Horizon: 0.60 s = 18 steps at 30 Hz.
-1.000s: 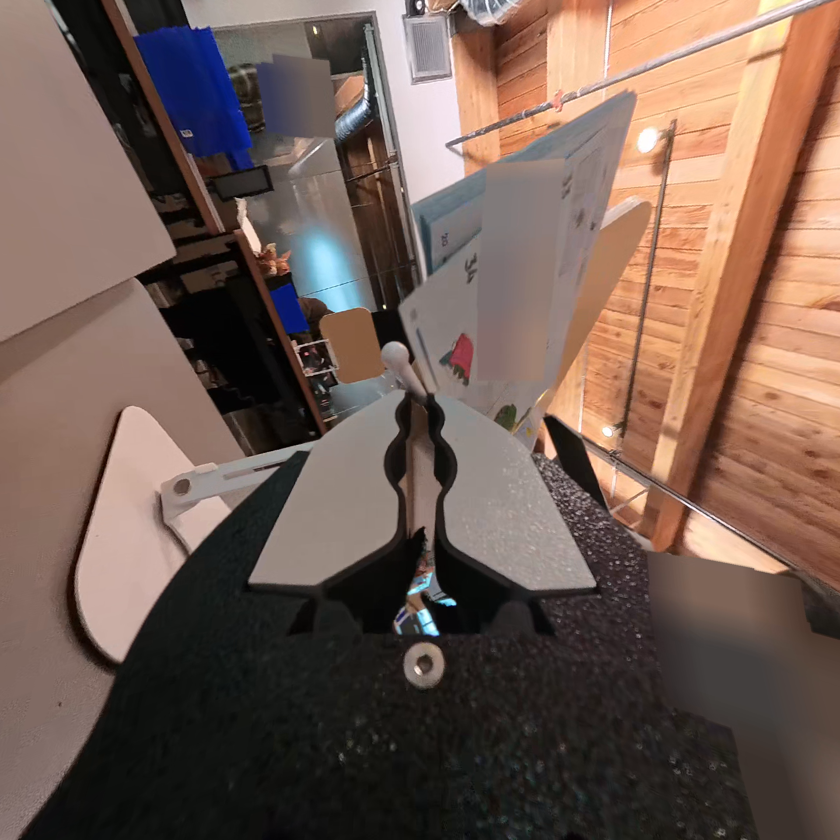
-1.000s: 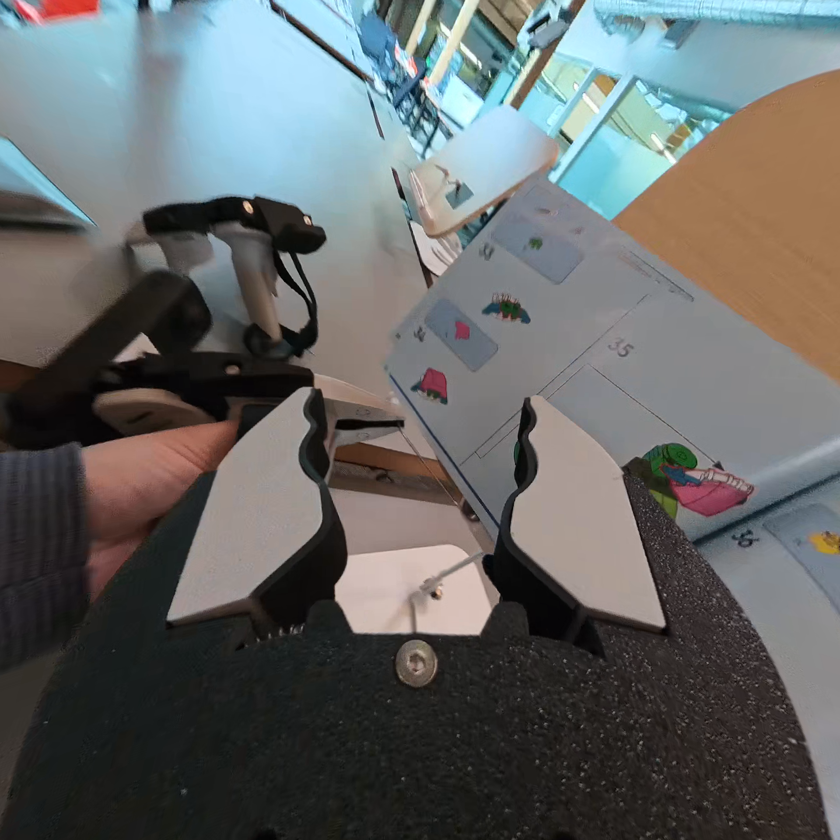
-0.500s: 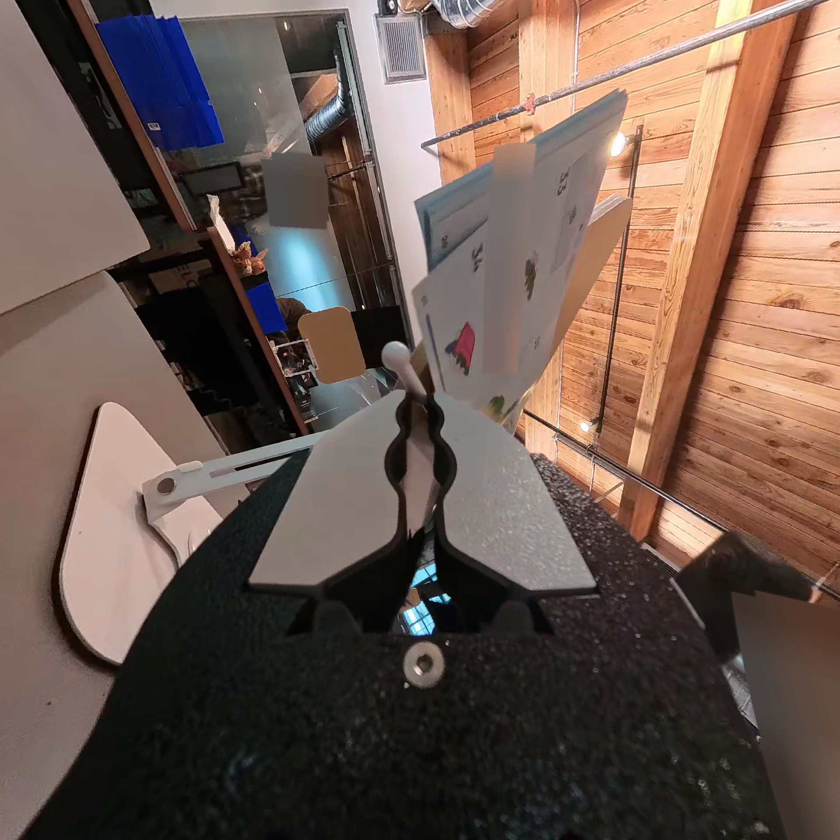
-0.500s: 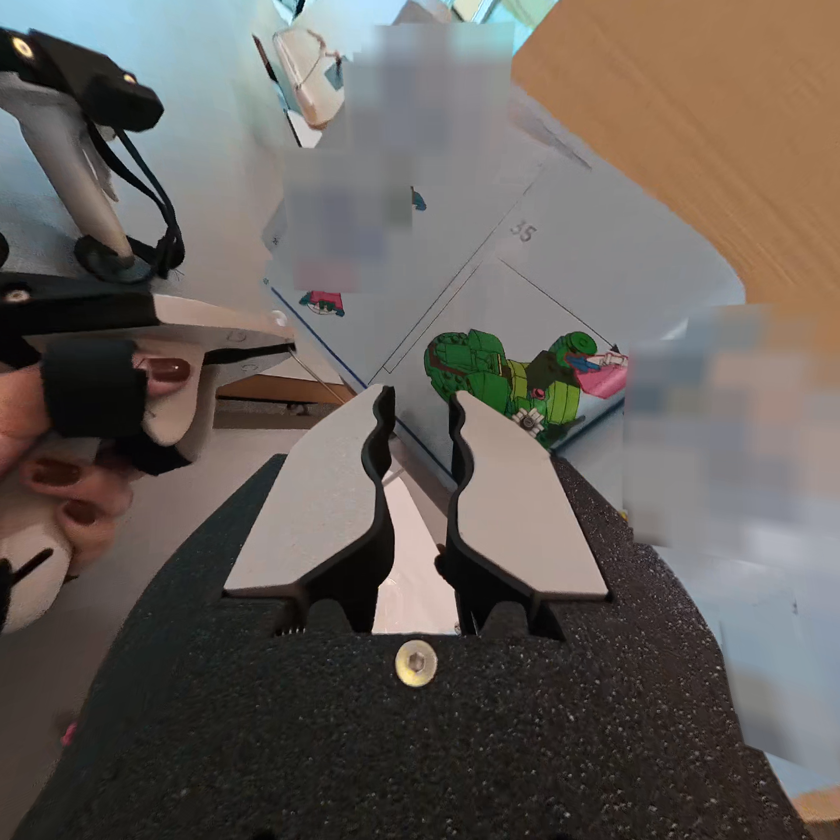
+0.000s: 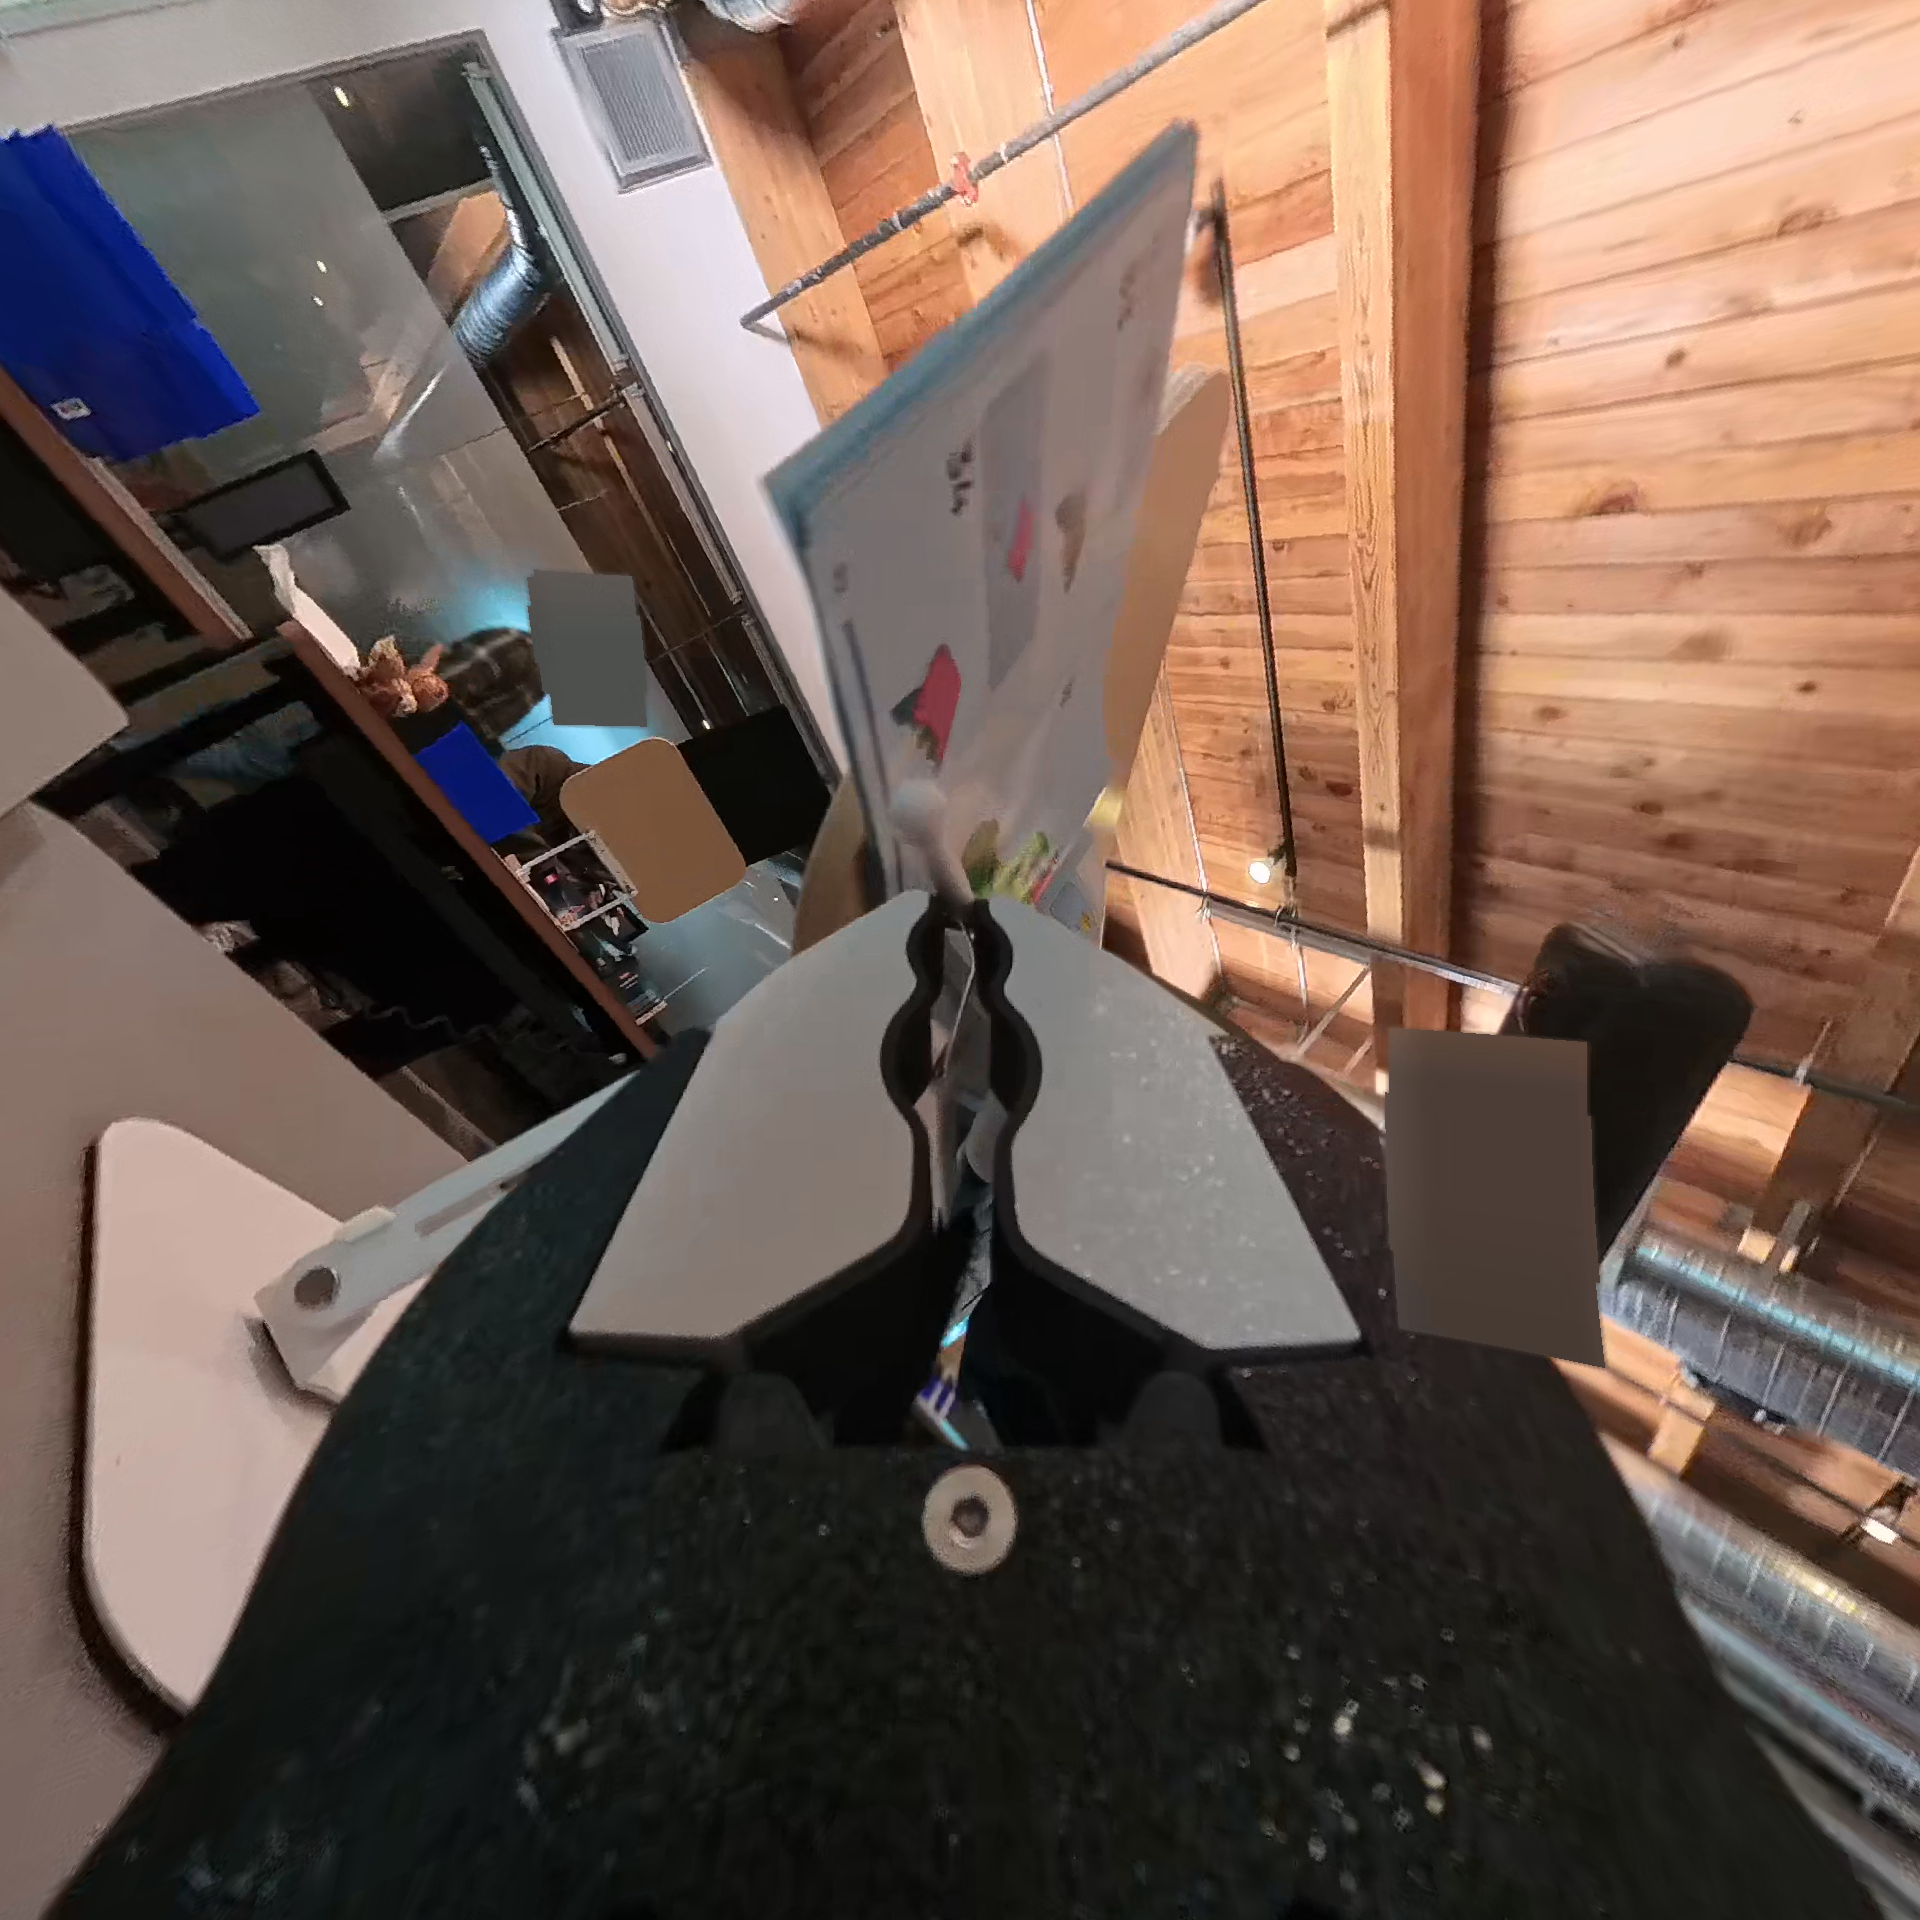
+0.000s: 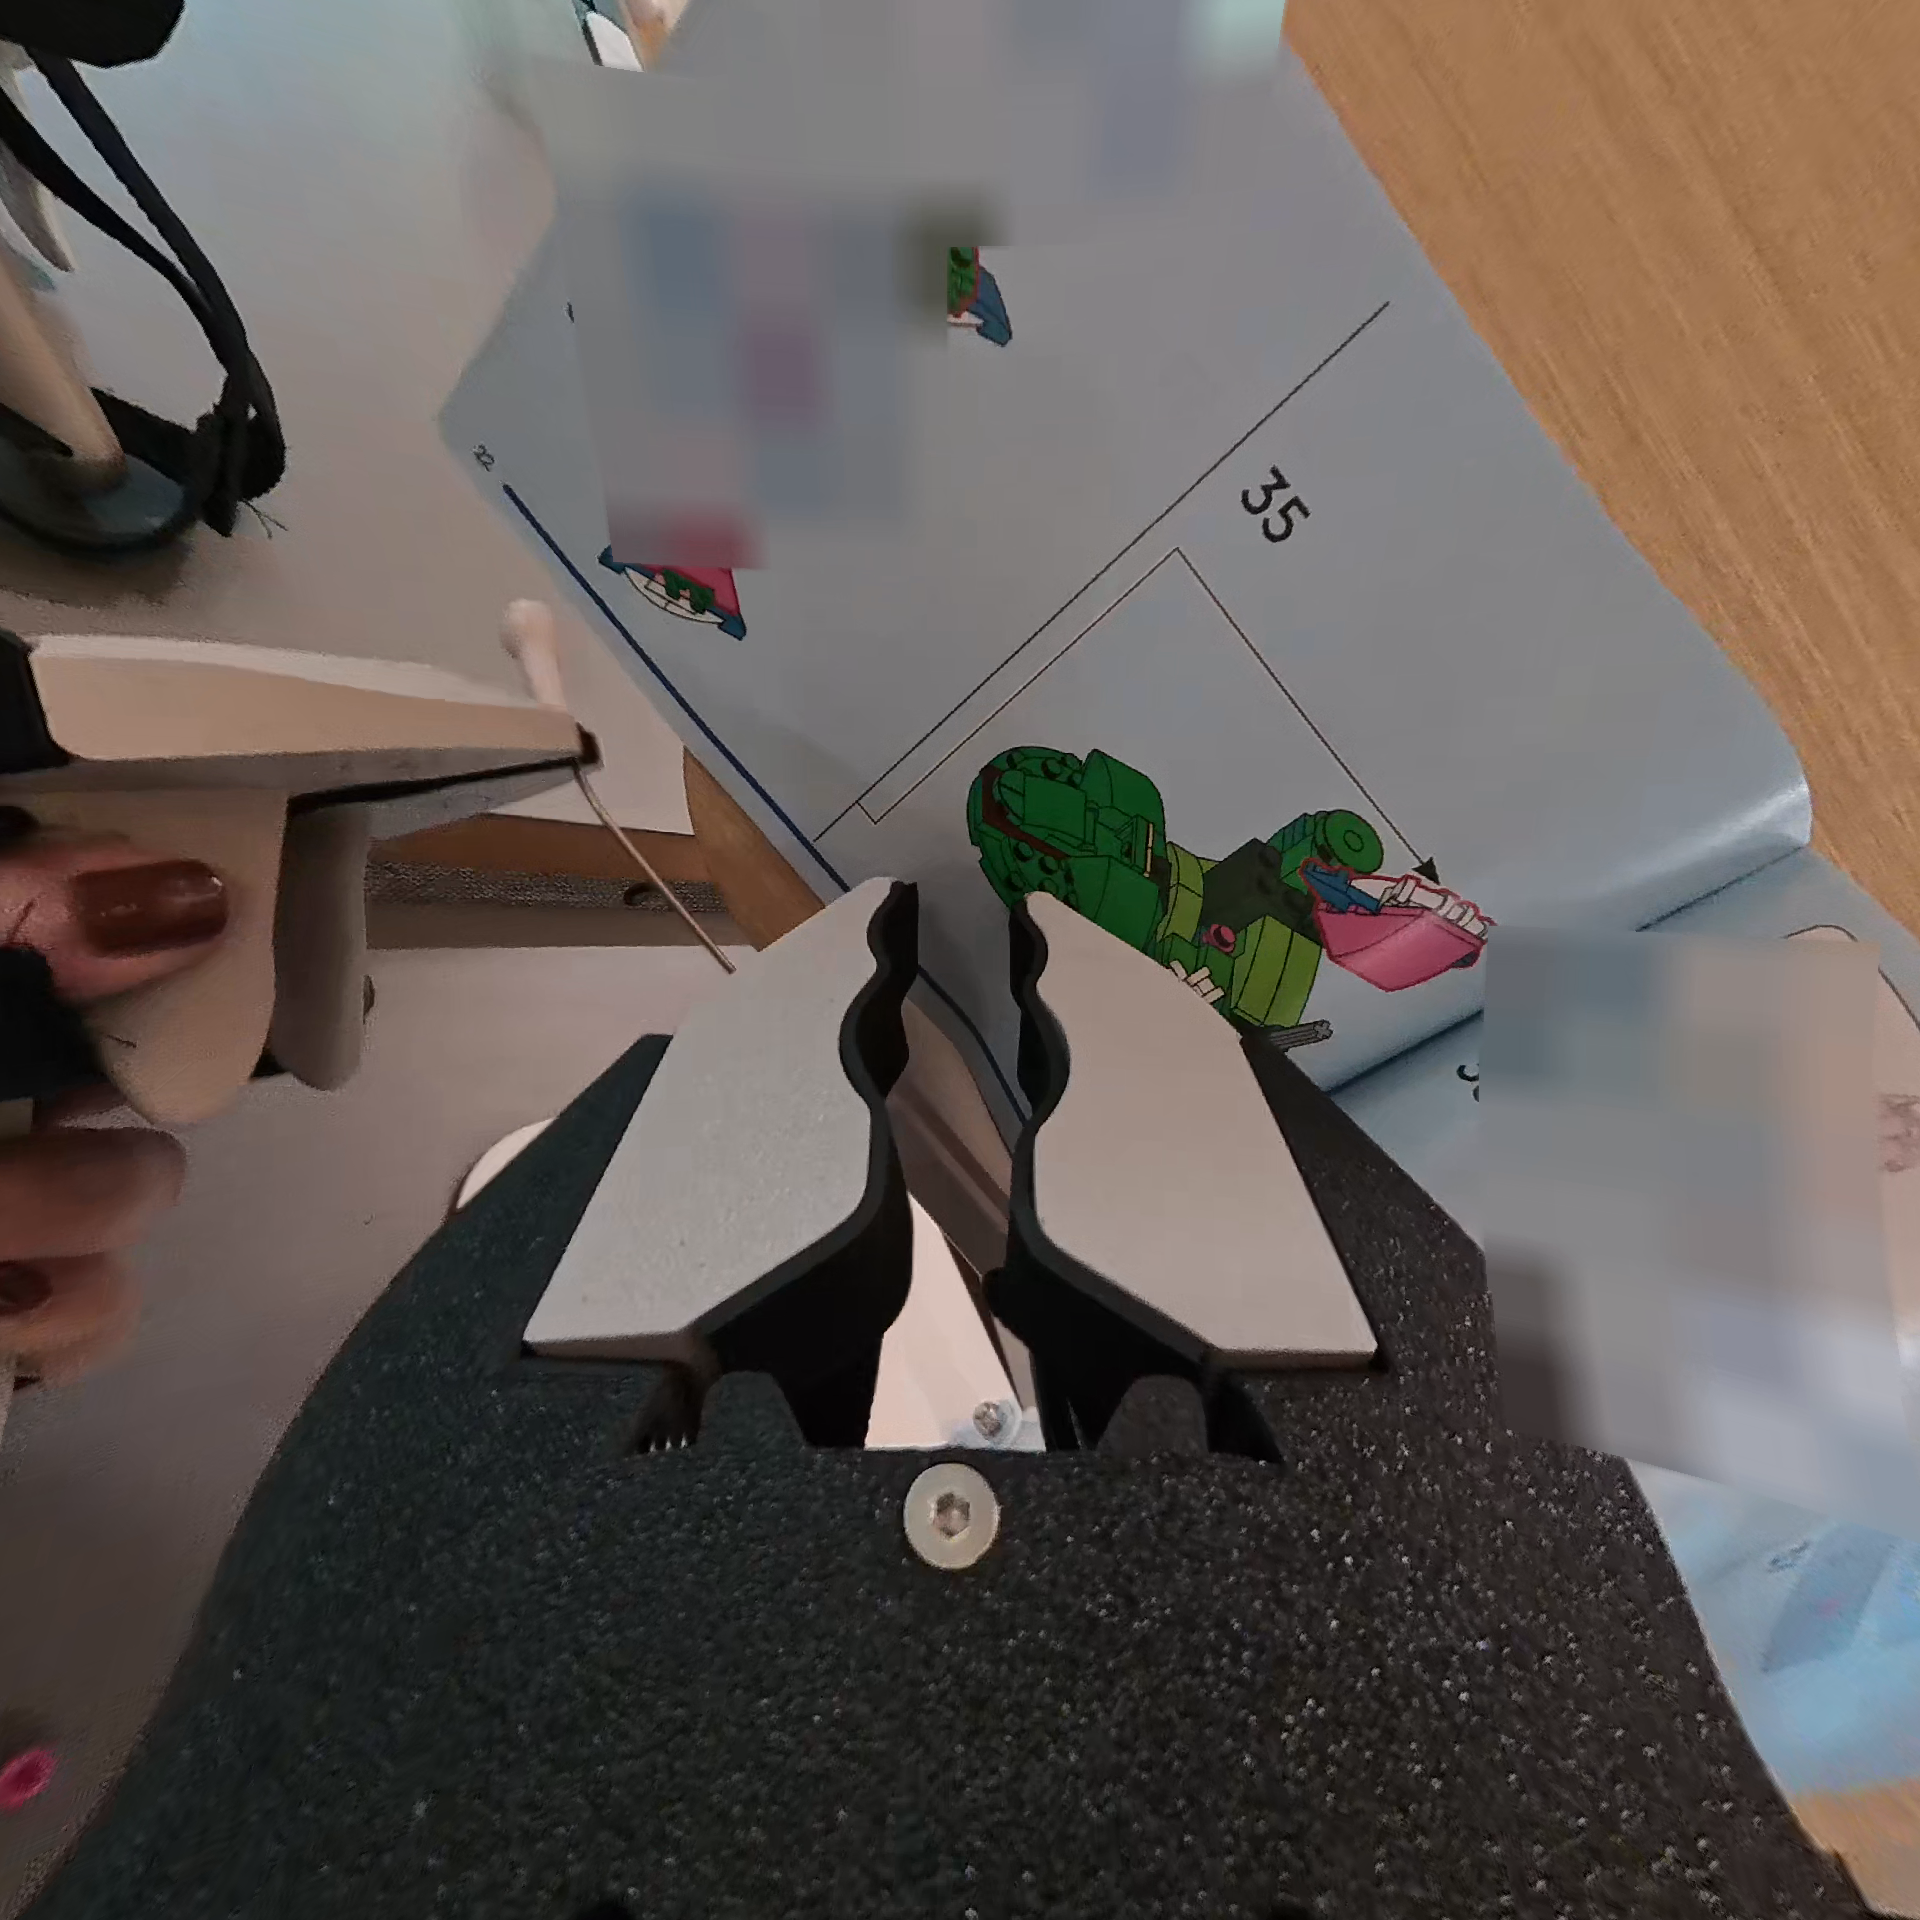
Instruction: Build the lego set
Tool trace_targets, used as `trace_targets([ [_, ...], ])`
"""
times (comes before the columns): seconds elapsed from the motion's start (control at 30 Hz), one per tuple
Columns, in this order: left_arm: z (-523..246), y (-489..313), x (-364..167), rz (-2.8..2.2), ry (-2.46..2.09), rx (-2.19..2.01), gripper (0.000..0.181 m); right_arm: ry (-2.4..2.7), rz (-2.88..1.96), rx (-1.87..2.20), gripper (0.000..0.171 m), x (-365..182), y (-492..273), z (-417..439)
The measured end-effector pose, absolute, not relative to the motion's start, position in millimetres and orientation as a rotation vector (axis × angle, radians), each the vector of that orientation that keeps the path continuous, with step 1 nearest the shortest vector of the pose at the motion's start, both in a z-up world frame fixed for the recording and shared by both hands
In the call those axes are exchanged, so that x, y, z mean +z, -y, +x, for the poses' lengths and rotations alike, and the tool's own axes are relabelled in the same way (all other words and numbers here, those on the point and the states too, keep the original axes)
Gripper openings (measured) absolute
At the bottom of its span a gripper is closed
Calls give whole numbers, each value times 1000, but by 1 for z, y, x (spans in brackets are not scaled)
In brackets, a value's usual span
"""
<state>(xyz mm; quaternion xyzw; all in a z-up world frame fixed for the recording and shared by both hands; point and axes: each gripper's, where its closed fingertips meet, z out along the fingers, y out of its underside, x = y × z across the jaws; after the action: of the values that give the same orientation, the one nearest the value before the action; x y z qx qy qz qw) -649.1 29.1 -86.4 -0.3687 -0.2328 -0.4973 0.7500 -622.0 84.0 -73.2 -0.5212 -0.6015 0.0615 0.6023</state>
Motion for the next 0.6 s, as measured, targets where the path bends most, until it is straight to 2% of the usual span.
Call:
trace_targets([
  [0.27,-644,-31,-65,-957,276,-933,5,1403,-1201,141,15,-73,-83,-621],
  [0.6,-642,-56,-50,-1496,89,-570,6,1399,-1208,162,14,-72,-83,-621],
])
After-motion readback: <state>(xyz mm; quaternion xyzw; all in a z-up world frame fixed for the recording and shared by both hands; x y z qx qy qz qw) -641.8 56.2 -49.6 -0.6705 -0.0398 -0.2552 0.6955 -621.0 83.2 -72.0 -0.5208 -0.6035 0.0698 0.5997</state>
